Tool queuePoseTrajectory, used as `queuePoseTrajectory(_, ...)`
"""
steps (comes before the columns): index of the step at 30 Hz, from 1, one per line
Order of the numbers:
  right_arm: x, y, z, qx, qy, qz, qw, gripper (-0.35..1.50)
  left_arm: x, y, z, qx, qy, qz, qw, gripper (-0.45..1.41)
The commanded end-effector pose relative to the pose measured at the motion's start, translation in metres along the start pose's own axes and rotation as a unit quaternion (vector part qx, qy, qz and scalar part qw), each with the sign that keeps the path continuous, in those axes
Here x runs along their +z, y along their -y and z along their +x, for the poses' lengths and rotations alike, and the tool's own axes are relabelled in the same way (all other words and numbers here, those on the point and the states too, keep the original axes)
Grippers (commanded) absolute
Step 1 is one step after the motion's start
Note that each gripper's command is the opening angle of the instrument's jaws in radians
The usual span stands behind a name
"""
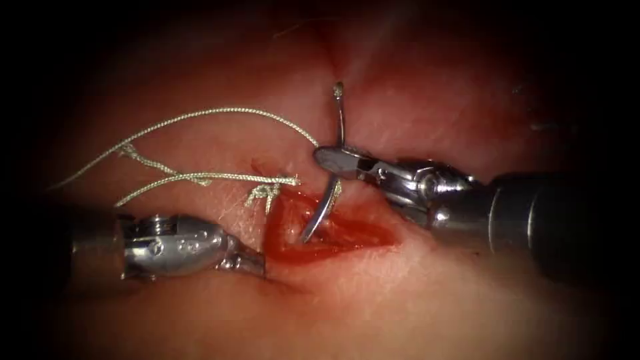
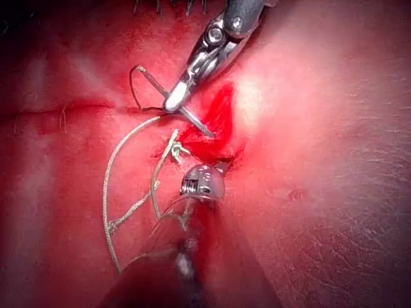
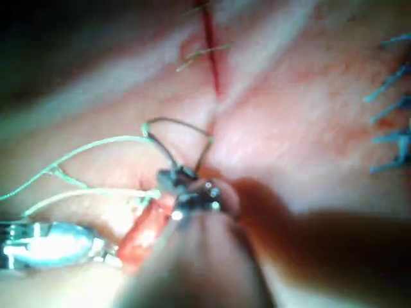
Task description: Wound Closure
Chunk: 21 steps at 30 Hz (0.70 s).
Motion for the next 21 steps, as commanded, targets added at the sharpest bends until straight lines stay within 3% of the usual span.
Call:
queuePoseTrajectory(1,0.0012,-0.0009,-0.0001,0.015,0.006,0.008,1.0,-0.35,0.0007,0.0003,-0.0002,0.001,0.0,0.0,1.0,-0.07)
queuePoseTrajectory(13,0.002,-0.0004,-0.0016,0.067,0.044,0.043,0.996,-0.35,0.0006,0.0003,-0.0002,0.001,-0.001,-0.001,1.0,-0.07)
queuePoseTrajectory(21,0.0018,0.0013,-0.0025,0.092,0.048,0.049,0.993,-0.35,0.0006,0.0004,-0.0002,0.001,-0.001,-0.001,1.0,-0.08)
